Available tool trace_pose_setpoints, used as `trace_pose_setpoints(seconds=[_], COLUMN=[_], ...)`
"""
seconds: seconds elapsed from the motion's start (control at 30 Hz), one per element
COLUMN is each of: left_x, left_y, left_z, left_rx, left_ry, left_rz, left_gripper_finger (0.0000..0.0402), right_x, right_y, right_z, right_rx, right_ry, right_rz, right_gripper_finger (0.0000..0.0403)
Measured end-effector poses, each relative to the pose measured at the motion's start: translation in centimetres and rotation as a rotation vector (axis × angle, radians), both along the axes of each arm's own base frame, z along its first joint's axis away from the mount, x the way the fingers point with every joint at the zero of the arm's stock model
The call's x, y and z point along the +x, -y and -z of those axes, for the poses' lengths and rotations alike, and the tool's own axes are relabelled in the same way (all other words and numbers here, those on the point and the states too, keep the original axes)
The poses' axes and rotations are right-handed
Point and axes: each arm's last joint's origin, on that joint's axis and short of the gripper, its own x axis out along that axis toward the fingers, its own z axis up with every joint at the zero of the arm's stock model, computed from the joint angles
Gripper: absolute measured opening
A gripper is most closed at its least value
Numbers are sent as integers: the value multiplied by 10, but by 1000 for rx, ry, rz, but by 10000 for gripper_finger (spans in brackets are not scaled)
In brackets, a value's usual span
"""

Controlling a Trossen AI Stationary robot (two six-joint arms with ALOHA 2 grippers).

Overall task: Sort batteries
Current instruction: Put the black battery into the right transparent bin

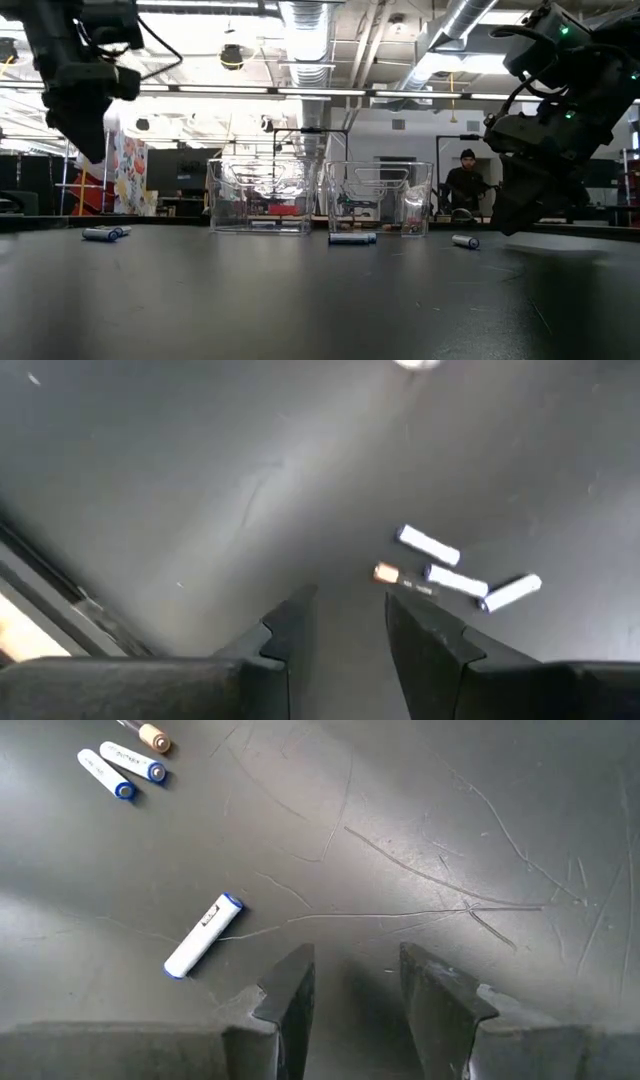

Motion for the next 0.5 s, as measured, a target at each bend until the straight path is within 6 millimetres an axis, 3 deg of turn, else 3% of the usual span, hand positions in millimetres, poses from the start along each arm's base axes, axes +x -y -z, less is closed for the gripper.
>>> trace_pose_setpoints(seconds=[0.17,0.5], left_x=[12,41], left_y=[-5,-16], left_z=[8,25], left_rx=[-54,-142], left_ry=[-65,-96], left_rz=[-17,114], left_gripper_finger=[114,114], right_x=[0,0], right_y=[0,0], right_z=[0,0], right_rx=[0,1], right_ry=[0,-1], right_rz=[0,0], right_gripper_finger=[163,163])
